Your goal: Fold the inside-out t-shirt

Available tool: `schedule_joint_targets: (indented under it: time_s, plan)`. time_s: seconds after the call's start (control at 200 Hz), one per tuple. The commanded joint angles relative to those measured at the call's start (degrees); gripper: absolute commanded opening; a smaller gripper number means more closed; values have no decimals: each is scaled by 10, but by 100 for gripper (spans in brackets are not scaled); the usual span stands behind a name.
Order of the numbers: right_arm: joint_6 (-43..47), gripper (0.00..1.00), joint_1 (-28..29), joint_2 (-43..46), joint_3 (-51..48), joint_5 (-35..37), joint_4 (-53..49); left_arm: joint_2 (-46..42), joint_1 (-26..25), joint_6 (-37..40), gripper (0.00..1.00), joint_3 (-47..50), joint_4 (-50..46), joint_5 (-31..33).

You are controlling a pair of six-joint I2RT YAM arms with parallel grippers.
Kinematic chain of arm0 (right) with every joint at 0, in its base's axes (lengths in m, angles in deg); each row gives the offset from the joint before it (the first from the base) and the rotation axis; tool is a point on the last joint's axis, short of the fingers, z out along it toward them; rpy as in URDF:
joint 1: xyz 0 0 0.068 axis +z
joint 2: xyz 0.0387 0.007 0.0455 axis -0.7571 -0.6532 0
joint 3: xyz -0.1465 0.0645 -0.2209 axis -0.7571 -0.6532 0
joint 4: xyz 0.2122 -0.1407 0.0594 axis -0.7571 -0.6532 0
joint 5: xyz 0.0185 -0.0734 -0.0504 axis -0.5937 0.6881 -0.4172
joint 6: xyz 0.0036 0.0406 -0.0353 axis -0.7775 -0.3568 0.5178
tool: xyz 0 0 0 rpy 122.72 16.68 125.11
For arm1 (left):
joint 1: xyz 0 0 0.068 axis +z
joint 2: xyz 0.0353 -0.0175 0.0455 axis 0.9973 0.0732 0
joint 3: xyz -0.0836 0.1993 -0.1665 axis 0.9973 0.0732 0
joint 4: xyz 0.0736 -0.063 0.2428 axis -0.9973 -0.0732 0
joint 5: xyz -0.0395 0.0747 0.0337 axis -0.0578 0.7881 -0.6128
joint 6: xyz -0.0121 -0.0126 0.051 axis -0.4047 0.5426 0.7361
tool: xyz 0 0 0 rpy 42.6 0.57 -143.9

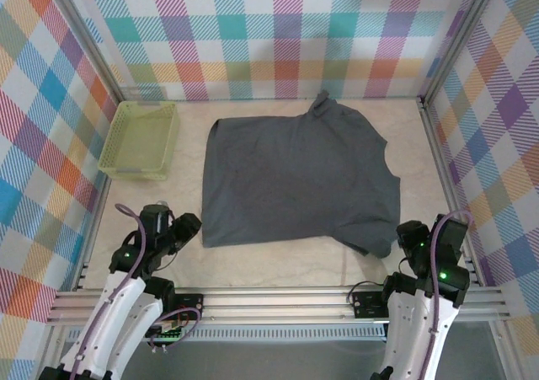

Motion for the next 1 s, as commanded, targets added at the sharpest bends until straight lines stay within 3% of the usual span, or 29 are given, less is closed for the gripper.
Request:
schedule_joint_targets:
  time_s: [0.0, 0.08, 0.135, 0.205, 0.255, 0.38, 0.49, 0.73, 0.825, 0.995]
  plan:
    - [7, 86, -3, -7, 68, 56, -8, 23, -2, 23, 57, -57, -20, 13]
    - [49, 87, -3, -31, 98, 39, 30, 120, -7, 49, 57, -110, 15, -18]
    - [88, 86, -3, -71, 109, -27, 75, 190, -32, 61, 57, -143, 46, -38]
    - [120, 85, 6, -154, 118, -118, 106, 278, -94, 69, 60, -189, 64, -5]
    - [133, 85, 33, -201, 116, -139, 123, 336, -136, 77, 62, -230, 68, 23]
    - [147, 84, 216, -294, 115, -53, 155, 452, -189, 70, 60, -279, 94, 30]
    - [116, 80, 350, -352, 80, -36, 182, 511, -198, 54, 59, -273, 119, 27]
    - [22, 75, 593, -426, 0, -4, 244, 540, -198, 60, 58, -238, 137, 58]
    - [3, 74, 637, -475, -10, 8, 274, 543, -198, 67, 58, -233, 143, 62]
    - [19, 73, 631, -543, -8, 80, 300, 538, -197, 69, 59, -220, 166, 62]
